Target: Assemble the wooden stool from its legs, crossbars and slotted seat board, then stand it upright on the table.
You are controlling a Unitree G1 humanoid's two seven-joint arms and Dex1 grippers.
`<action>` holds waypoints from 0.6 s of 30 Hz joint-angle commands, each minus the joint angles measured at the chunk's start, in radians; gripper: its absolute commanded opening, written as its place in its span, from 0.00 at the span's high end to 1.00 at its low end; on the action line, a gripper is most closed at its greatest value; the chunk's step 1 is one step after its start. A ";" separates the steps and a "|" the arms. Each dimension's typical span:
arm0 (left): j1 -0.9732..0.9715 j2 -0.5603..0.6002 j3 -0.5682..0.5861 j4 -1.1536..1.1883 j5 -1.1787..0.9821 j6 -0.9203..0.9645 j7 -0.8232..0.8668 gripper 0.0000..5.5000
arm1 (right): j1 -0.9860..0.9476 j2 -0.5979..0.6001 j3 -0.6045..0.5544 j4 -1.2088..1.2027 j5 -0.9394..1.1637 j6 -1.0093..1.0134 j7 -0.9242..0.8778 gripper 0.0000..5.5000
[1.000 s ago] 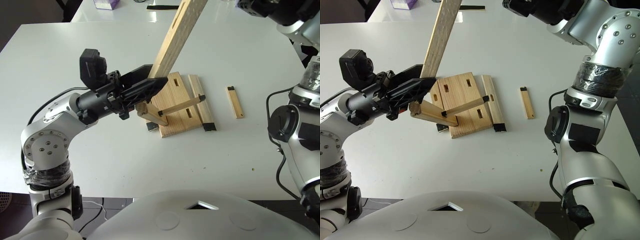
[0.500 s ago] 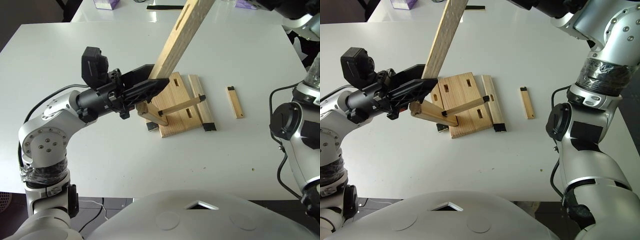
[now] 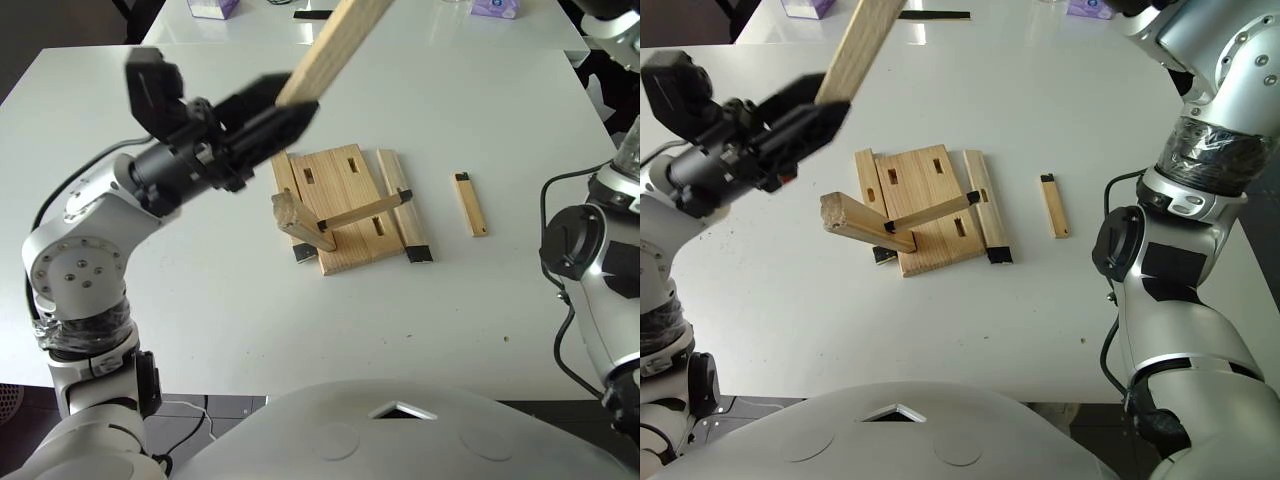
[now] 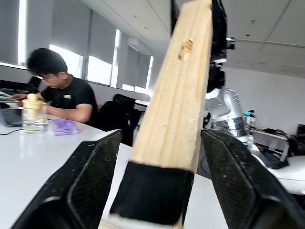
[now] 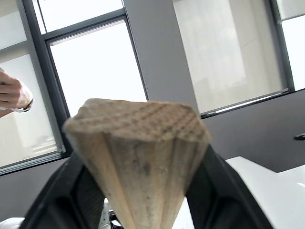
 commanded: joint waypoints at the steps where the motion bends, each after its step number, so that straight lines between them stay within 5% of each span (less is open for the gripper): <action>1: -0.009 0.011 0.015 0.017 0.026 -0.002 0.033 0.45 | -0.045 -0.046 0.006 0.012 -0.056 -0.063 0.067 0.63; 9: 0.045 -0.102 0.097 0.044 0.052 -0.097 0.188 0.45 | 0.174 -0.194 0.279 0.009 -0.465 -0.373 0.429 0.63; 18: 0.125 -0.307 0.114 0.051 0.086 -0.225 0.368 0.45 | 0.313 -0.182 0.384 0.101 -0.620 -0.520 0.645 0.63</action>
